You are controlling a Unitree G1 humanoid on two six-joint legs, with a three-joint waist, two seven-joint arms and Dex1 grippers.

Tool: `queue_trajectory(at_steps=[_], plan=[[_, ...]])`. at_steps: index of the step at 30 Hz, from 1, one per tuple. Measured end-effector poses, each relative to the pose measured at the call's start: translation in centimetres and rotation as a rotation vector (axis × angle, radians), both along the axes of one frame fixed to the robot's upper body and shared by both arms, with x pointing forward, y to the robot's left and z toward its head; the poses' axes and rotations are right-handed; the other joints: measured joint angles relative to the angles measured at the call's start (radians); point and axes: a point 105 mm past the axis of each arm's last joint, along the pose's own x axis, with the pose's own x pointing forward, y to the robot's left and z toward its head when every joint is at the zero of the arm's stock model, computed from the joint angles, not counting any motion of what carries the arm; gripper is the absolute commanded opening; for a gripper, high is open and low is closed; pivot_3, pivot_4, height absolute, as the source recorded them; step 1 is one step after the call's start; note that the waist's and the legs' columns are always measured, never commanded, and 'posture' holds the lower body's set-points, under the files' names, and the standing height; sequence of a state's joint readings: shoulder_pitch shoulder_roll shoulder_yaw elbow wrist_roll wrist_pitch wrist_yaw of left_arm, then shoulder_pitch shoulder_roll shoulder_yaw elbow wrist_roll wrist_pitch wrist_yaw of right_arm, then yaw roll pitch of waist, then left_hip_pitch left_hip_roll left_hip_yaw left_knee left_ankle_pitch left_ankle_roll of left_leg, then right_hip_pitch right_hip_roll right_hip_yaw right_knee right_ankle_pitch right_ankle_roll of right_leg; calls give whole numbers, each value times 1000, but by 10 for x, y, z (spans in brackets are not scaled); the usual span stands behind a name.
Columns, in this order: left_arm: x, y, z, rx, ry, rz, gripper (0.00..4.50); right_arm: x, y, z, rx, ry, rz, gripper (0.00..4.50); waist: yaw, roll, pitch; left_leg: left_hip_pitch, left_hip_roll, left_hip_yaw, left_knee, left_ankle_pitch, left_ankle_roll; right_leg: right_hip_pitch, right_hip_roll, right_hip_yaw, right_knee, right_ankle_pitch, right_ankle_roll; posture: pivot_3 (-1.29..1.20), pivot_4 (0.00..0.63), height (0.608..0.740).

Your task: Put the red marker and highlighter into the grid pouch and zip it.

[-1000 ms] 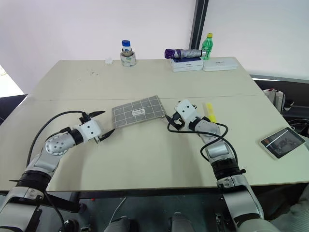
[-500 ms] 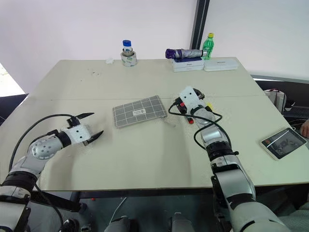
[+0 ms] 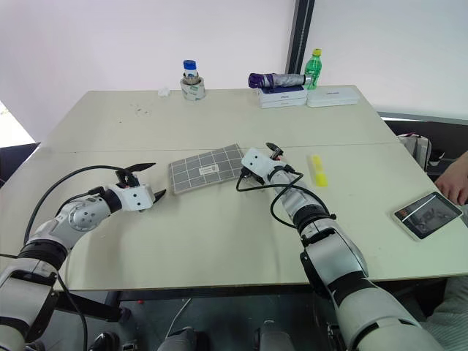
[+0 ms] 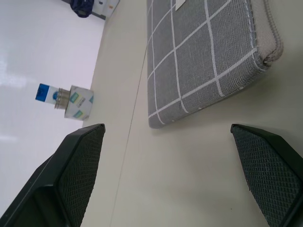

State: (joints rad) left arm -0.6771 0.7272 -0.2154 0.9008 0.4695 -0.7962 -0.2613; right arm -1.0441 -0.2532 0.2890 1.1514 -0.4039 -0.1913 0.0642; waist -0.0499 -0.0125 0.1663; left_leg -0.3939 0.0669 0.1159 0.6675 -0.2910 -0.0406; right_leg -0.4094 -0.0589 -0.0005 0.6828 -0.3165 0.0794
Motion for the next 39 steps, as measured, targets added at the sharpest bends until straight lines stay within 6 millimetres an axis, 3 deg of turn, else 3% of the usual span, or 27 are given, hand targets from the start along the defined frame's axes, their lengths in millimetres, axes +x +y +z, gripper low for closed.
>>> queue_trajectory(at_steps=[3, 6, 10, 13, 21, 27, 39], plan=[[0, 0, 0, -4, 1, -1, 4500, 0, -1, 2, 0, -6, 8, 4466, 0, 0, 0, 0, 0, 0, 0, 0, 0, 0, 0, 0, 0, 0, 0, 0, 150, 740], [0, -2, 0, -20, 9, -5, 4500, 2, -9, 10, 77, -6, -9, 3705, 2, 0, 0, 0, 0, 0, 0, 0, 0, 0, 0, 0, 0, 0, 0, 0, 150, 740], [-1, -2, -1, -39, 15, -6, 4500, 7, -26, 35, 156, -30, -28, 1716, 3, 0, 0, 0, 0, 0, 0, 0, 0, 0, 0, 0, 0, 0, 0, 0, 150, 740], [-2, -3, -1, -44, 14, -11, 4500, 6, -20, 31, 158, -12, 0, 74, 0, 0, 0, 0, 0, 0, 0, 0, 0, 0, 0, 0, 0, 0, 0, 0, 150, 740], [-2, -4, -1, -49, 19, -17, 4500, 0, 14, 6, -5, -2, 66, 25, -16, 0, 0, 0, 0, 0, 0, 0, 0, 0, 0, 0, 1, 0, 0, 0, 150, 740], [-2, -5, -1, -49, 20, -20, 4500, -3, 25, -11, -118, 25, 81, 25, -19, 0, 0, 0, 0, 0, 0, 0, 0, 0, 0, 0, 1, 0, 0, 0, 150, 740], [-3, -7, -1, -44, 23, -30, 4500, -8, 40, -9, -134, 18, 187, 25, -20, 0, 0, 0, 0, 0, 0, 0, 0, 0, 0, 0, 1, 0, 0, 0, 150, 740]])
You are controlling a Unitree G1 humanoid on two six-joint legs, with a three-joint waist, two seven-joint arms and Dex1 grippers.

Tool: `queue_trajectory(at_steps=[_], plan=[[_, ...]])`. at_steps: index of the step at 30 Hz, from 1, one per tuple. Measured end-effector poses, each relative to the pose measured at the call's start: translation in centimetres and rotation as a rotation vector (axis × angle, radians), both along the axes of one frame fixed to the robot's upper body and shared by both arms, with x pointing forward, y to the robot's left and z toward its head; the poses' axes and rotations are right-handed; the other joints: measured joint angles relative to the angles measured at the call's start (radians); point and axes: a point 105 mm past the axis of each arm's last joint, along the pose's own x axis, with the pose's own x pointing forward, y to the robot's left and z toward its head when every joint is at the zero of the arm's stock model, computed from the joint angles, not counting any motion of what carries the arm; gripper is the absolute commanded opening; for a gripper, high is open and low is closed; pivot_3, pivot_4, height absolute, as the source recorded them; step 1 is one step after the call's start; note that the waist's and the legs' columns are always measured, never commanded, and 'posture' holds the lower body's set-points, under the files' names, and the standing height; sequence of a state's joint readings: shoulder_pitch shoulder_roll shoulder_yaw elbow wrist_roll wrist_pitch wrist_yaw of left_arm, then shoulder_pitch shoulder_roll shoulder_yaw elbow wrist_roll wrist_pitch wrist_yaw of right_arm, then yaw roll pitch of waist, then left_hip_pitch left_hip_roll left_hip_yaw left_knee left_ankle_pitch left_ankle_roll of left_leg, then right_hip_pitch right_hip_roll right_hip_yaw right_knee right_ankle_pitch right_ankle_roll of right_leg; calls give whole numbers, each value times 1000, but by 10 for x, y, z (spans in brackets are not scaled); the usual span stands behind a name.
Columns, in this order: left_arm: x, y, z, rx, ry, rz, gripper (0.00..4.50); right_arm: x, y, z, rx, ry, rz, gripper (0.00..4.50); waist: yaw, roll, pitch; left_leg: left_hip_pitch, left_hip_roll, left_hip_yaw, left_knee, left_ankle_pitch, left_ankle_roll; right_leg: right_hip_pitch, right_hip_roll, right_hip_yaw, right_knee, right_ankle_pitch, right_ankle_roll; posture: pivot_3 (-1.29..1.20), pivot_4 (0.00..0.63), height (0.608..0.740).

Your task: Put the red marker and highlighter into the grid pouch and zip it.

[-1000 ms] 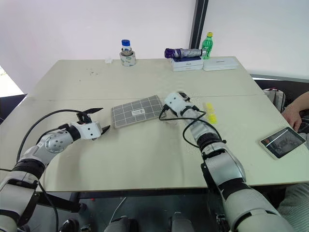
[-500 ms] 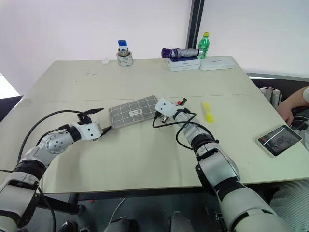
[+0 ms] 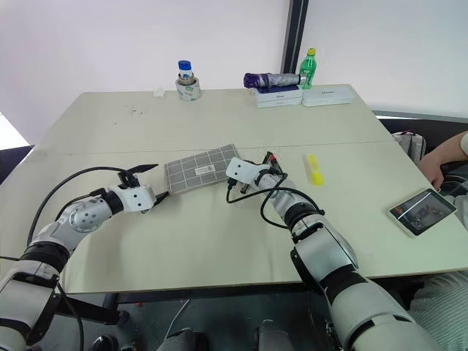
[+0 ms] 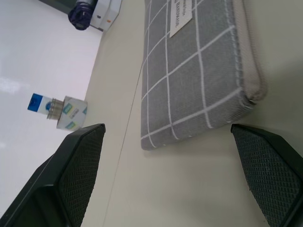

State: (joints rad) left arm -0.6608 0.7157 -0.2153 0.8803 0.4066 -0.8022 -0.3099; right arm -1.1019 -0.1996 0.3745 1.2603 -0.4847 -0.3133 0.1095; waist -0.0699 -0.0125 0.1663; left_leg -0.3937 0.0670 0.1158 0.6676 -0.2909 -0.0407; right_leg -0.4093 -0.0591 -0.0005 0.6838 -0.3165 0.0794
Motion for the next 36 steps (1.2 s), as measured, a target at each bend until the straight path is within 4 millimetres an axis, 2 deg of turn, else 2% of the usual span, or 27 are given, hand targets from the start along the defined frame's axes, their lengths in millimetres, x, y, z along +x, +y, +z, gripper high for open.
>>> queue_trajectory(at_steps=[7, 13, 16, 19, 21, 25, 29, 36], plan=[[-1, -4, 0, 4, 5, -17, 4500, -6, 11, -2, 16, 13, 71, 25, 1, 0, 0, 0, 0, 0, 0, 0, 0, 0, 0, 0, 0, 0, 0, 0, 150, 740], [0, -11, 0, 3, 8, -43, 4500, -5, 11, -1, 17, 1, 67, 25, 1, 0, 0, 0, 0, 0, 0, 0, 0, 0, 0, 0, 0, 0, 0, 0, 150, 740], [0, -13, 0, 6, 11, -52, 4500, 3, -5, 6, 23, -44, -40, 25, 1, 0, 0, 0, 0, 0, 0, 0, 0, 0, -1, 0, 0, 0, 0, 0, 150, 740], [0, -13, 0, 6, 15, -53, 4500, 11, -24, 23, 30, -97, -114, 25, 0, 0, 0, 0, 0, 0, 0, 0, 0, 0, -1, 0, 0, 0, 0, 0, 150, 740], [0, -13, 0, 7, 15, -54, 4500, 13, -27, 29, 25, -114, -131, 25, 0, 0, 0, 0, 0, 0, 0, 0, 0, 0, 0, 0, 0, 0, 0, 0, 150, 740], [0, -13, 0, 6, 15, -54, 4500, 10, -19, 16, -70, -100, -101, 25, -2, 0, 0, 0, 0, 0, 0, 0, 0, 0, 0, 0, 0, 0, 0, 0, 150, 740], [0, -14, 0, 5, 14, -55, 4500, 4, -3, -3, -111, -13, -53, 25, -1, 0, 0, 0, 0, 0, 0, 0, 0, 0, 0, 0, 0, 0, 0, 0, 150, 740], [0, -14, 0, 5, 15, -56, 4500, 3, -3, -7, -96, 56, -31, 25, -1, 0, 0, 1, 0, 0, 0, 0, 0, 0, 0, 0, 0, 0, 0, 0, 150, 740]])
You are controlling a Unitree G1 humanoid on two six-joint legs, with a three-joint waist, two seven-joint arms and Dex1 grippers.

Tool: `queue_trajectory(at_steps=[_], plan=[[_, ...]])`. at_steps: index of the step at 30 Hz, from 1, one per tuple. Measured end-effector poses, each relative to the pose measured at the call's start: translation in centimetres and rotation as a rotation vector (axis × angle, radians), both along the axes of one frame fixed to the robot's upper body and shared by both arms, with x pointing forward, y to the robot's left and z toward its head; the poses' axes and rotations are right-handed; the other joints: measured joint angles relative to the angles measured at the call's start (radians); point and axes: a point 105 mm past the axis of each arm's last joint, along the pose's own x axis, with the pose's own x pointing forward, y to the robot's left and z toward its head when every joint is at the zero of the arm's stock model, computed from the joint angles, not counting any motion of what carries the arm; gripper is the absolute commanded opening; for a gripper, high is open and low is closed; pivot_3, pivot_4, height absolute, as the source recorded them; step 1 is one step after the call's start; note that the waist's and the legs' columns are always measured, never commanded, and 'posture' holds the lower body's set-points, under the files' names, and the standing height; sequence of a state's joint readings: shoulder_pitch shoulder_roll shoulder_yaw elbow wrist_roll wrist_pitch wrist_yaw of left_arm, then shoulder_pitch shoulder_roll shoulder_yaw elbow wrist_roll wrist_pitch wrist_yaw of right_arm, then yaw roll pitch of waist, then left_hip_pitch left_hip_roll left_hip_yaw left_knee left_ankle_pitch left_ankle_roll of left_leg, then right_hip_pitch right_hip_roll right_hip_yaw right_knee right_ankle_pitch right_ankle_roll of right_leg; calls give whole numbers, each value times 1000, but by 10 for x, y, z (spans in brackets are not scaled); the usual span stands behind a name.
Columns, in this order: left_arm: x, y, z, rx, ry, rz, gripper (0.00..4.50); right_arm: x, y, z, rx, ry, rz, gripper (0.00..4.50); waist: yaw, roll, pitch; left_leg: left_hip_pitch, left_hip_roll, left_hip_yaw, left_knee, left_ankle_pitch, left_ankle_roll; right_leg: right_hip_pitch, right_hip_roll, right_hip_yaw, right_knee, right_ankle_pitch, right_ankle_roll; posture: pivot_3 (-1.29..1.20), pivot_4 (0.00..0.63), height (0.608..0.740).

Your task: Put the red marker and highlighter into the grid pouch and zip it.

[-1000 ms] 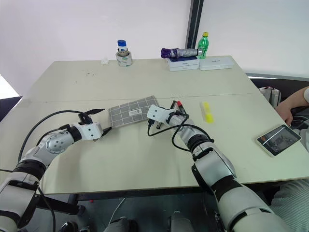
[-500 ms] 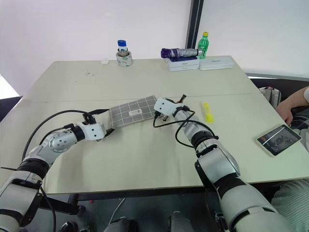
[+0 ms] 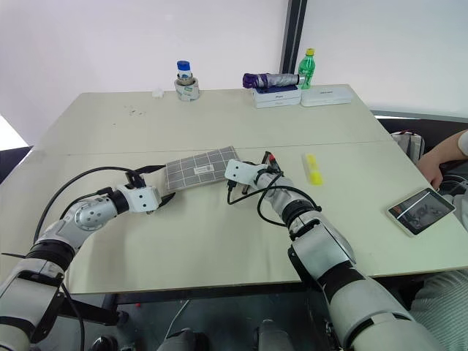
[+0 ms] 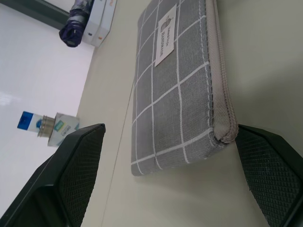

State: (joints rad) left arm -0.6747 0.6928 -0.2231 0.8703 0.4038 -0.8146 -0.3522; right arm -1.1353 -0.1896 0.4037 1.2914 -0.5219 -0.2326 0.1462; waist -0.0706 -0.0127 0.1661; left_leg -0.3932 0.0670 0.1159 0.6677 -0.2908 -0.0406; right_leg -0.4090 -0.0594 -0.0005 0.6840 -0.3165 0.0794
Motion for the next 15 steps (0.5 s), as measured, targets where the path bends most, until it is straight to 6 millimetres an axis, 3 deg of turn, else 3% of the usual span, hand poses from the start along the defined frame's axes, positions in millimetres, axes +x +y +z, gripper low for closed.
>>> queue_trajectory(at_steps=[12, 15], plan=[[0, 0, 0, 0, 1, 2, 4500, 0, -1, 0, -24, -1, 9, 25, 0, 0, 0, 0, 0, 0, 0, 0, 0, 0, 0, 0, 0, 0, 0, 0, 150, 740], [1, 2, -3, 8, 27, 5, 3671, 0, -1, 0, -22, -2, 9, 0, 0, 0, 0, 0, 0, 0, 0, 0, 0, 0, 0, 0, 0, 0, 0, 0, 150, 740]])
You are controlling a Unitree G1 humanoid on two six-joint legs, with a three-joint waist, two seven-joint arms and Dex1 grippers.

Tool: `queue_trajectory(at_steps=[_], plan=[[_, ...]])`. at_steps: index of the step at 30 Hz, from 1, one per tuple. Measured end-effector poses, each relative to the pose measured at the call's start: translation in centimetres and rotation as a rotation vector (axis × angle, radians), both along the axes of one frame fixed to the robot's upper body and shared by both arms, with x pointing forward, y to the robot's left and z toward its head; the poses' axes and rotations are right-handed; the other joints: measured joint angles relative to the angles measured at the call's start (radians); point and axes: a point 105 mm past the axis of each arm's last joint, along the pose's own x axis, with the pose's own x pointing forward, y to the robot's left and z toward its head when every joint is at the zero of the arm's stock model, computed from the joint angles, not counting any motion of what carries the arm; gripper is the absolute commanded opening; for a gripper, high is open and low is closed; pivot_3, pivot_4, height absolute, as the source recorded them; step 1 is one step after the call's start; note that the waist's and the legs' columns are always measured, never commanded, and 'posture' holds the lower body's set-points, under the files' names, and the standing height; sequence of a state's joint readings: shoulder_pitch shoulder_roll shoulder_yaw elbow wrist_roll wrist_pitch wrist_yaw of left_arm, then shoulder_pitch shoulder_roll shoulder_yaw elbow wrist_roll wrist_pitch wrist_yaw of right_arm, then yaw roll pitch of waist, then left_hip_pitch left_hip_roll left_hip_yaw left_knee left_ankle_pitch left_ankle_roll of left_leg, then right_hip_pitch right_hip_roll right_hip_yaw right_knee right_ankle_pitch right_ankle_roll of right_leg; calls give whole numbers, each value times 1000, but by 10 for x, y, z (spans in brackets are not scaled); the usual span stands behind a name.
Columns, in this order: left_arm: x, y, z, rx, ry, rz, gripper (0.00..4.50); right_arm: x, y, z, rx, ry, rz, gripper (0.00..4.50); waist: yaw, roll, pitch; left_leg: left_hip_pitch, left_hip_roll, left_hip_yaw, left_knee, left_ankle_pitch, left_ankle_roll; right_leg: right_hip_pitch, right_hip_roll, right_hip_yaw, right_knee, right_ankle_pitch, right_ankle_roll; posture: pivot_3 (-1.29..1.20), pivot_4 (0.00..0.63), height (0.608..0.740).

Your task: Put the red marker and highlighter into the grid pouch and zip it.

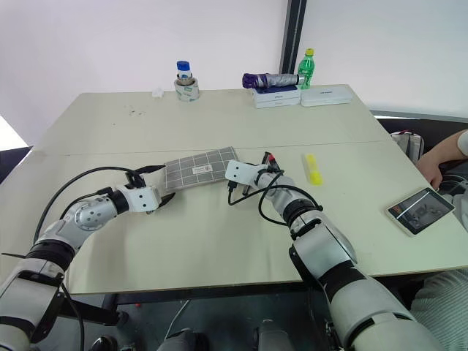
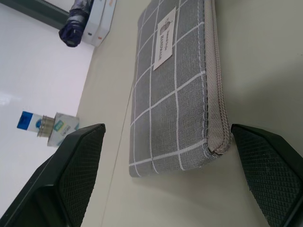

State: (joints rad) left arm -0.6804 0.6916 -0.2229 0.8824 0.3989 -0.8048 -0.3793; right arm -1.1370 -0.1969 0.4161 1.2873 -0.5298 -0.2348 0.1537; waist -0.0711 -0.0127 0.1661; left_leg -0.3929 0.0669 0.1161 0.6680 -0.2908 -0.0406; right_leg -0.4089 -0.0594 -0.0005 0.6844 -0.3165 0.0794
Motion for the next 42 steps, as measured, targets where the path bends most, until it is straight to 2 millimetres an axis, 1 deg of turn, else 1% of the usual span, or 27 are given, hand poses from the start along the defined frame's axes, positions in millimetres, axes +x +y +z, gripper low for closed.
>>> queue_trajectory(at_steps=[2, 3, 4, 5, 7, 8, 15, 18, 22, 23, 25, 29, 30, 31, 32, 33, 34, 37, 39, 42], plan=[[0, 0, -5, -8, 36, 8, 2677, 0, 0, 0, 1, -3, -1, 0, 0, 0, 0, 0, 0, 0, 0, 0, 0, 0, 0, 0, 0, 0, 0, 0, 150, 740], [0, 0, -7, -9, 48, 10, 2251, 0, 0, 0, 1, -3, -1, 0, 0, 0, 0, 0, 0, 0, 0, 0, 0, 0, 0, 0, 0, 0, 0, 0, 150, 740], [1, 0, -10, -9, 65, 15, 1555, 0, 0, 0, 2, -2, -1, 0, 0, 0, 0, 0, 0, 0, 0, 0, 0, 0, 0, 0, 0, 0, 0, 0, 150, 740], [1, -1, -10, -16, 70, 14, 1160, 0, 0, 0, 2, -1, -2, 0, 0, 0, 0, 0, 0, 0, 0, 0, 0, 0, 0, 0, 0, 0, 0, 0, 150, 740], [3, 0, -4, -36, 57, 24, 59, 0, -1, 0, 1, 0, -1, 0, 1, 0, 0, 0, 0, 0, 0, 0, 0, 0, 0, 0, 0, 0, 0, 0, 150, 740], [5, 1, -2, -40, 56, 29, 18, 0, -1, 0, 0, 0, -2, 0, 1, 0, 0, 0, 0, 0, 0, 0, 0, 0, 0, 0, 0, 0, 0, 0, 150, 740], [6, -4, -3, -53, 65, 23, 18, 0, -2, 0, 2, 1, -4, 0, 3, 0, 0, 0, 0, 0, 0, 0, 0, 1, -1, 0, 0, 0, 0, 0, 150, 740], [5, -7, -3, -89, 86, 10, 18, 1, -5, 1, 8, 6, -9, 0, 3, 0, 0, 0, 0, 0, 0, 0, 0, 1, -1, 0, 0, 0, 0, 0, 150, 740], [-8, -12, -7, -270, 208, -17, 18, -1, -9, 5, 98, 33, 13, 0, 0, 0, 0, 0, 1, -1, 0, 0, 0, 0, -1, 0, 0, 0, 0, 0, 150, 740], [-12, -13, -7, -306, 241, -30, 18, -1, -12, 8, 128, 35, 17, 0, 0, 0, 0, 0, 1, -2, 0, 0, 0, 0, -1, 0, 0, 0, 0, 0, 150, 740], [-19, -15, 0, -386, 290, -49, 18, -1, -18, 19, 215, 31, 24, 0, 0, 0, 0, -1, 1, -4, 0, 0, 0, 0, -1, 0, 0, 0, 0, 0, 150, 740], [-35, -10, 26, -509, 357, -48, 18, -6, -40, 53, 432, 6, 61, 0, 1, 0, 0, 0, 1, -7, 0, 0, 0, 2, -1, 0, 0, 0, 0, 0, 150, 740], [-39, -9, 31, -540, 370, -42, 18, -9, -44, 58, 462, 3, 78, 0, 1, 0, 0, 0, 1, -7, 0, 0, 0, 2, -1, 0, -1, 0, 0, 0, 150, 740], [-43, -9, 36, -576, 394, -32, 4, -17, -48, 61, 501, 12, 115, 259, 2, 0, 0, 0, 1, -8, 0, 0, 0, 3, -1, 0, -1, 0, 0, 0, 150, 740], [-45, -8, 37, -585, 406, -27, 0, -21, -48, 60, 520, 26, 131, 540, 2, 0, 0, 0, 1, -8, 0, 0, 0, 3, -1, 0, -1, 0, 0, 0, 150, 740], [-48, -9, 38, -591, 432, -7, 0, -31, -46, 56, 575, 78, 174, 942, 3, 0, 0, 0, 1, -9, 0, 0, 0, 3, 0, 0, -1, 0, 0, 0, 150, 740], [-49, -9, 37, -590, 444, 1, 0, -36, -43, 54, 591, 103, 198, 1212, 3, 0, 0, 0, 1, -9, 0, 0, 0, 3, 0, 0, -1, 0, 0, 0, 150, 740], [-57, -11, 35, -568, 477, 20, 0, -62, -34, 44, 616, 194, 291, 2768, 3, 0, 0, 0, 1, -9, 0, 0, 0, 3, 0, 0, -1, 0, 0, 0, 150, 740], [-62, -14, 34, -547, 479, 23, 0, -73, -32, 44, 589, 190, 329, 2768, 5, 0, 0, 0, 0, -9, 0, 0, 0, 3, 0, 0, -1, 0, 0, 0, 150, 740], [-63, -16, 31, -493, 471, 39, 0, -81, -31, 48, 552, 173, 365, 2768, 9, 0, 0, 0, -1, -9, 0, 0, 0, 3, 1, 0, -1, 0, 0, 0, 150, 740]])
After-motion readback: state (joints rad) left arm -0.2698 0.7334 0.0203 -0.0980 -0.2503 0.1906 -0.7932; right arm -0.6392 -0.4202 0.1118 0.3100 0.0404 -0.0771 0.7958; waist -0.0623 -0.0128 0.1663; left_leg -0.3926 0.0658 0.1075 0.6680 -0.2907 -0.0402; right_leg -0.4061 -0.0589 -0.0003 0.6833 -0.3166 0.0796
